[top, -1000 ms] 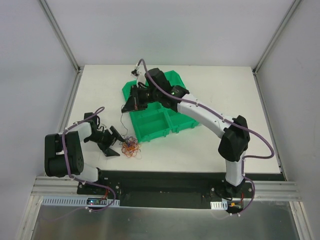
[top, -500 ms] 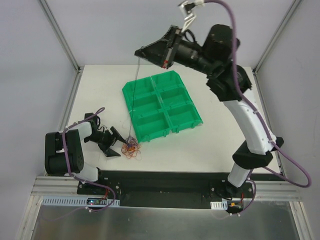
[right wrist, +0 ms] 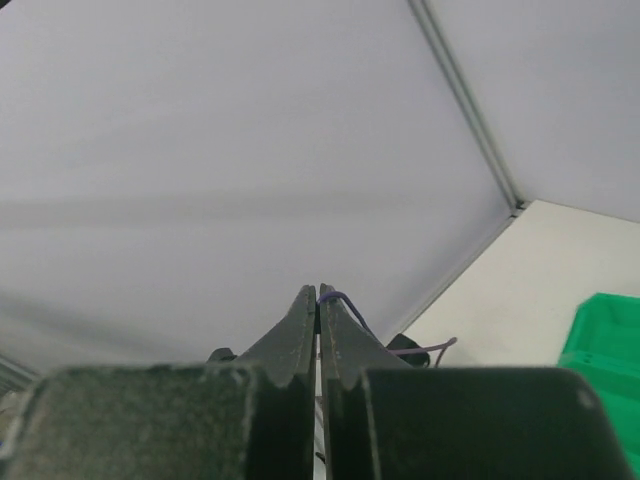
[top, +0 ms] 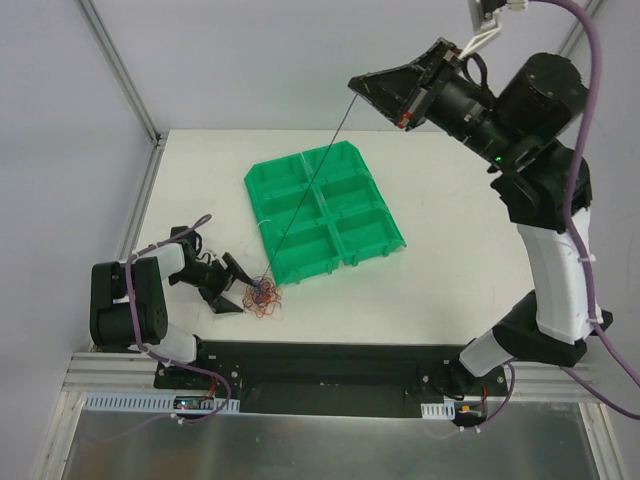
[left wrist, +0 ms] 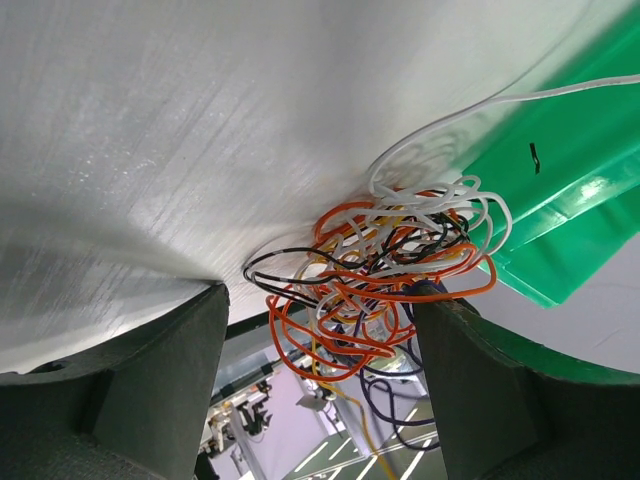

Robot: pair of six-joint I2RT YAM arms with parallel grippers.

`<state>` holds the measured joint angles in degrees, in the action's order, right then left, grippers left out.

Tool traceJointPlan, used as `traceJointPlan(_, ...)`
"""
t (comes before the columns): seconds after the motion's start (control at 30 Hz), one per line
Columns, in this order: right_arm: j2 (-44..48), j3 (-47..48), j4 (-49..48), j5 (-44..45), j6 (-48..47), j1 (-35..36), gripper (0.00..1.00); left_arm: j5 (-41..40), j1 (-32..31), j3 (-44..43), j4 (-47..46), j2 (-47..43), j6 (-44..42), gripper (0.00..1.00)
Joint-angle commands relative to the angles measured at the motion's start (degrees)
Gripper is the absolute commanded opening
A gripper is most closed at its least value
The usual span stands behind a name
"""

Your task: Untangle the cables

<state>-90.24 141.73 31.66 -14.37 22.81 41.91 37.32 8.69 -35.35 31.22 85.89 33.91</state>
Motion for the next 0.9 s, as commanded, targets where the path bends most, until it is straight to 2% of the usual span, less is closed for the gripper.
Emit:
traceJointPlan(0.0,9.5,2.6,-6.7,9.2,-6.9,-1.8,0.0,-7.3,0.2,0.4,-1.2,1.3,-1.5,0.74)
traceJointPlan(0.13,13.2,-2.0,-2.6,14.0,-11.5,-2.2,0.0,-5.6,0.2,-0.3,-0.8,-0.6,-2.4,0.77)
traceJointPlan(0.33,15.4,-2.4,4.9,23.7,-20.0,-2.3,0.0,-9.6,0.2,-3.0,2.5,-5.5,-3.4,0.8)
traceJointPlan(0.5,16.5,-6.6,7.3,24.9,-20.2,-2.4,0.0,-10.0,0.2,-6.2,4.2,-8.5,-6.4,0.77)
traceJointPlan(0.57,15.9,-6.2,8.5,25.4,-20.2,-2.3,0.0,-12.4,0.1,-8.6,5.3,-12.0,-7.8,0.76)
traceJointPlan(0.67,15.7,-6.0,8.7,25.7,-21.0,-2.4,0.0,-12.8,0.0,-12.2,5.6,-19.4,-9.6,0.68)
traceJointPlan(0.73,15.6,-5.3,9.3,26.2,-21.3,-2.4,0.0,-9.0,-1.2,-15.4,5.0,-20.6,-12.2,0.65)
traceJointPlan(0.87,15.3,-3.5,11.1,27.1,-21.3,-2.3,0.0,-0.1,-7.9,-16.8,-0.4,-21.5,-14.0,0.72)
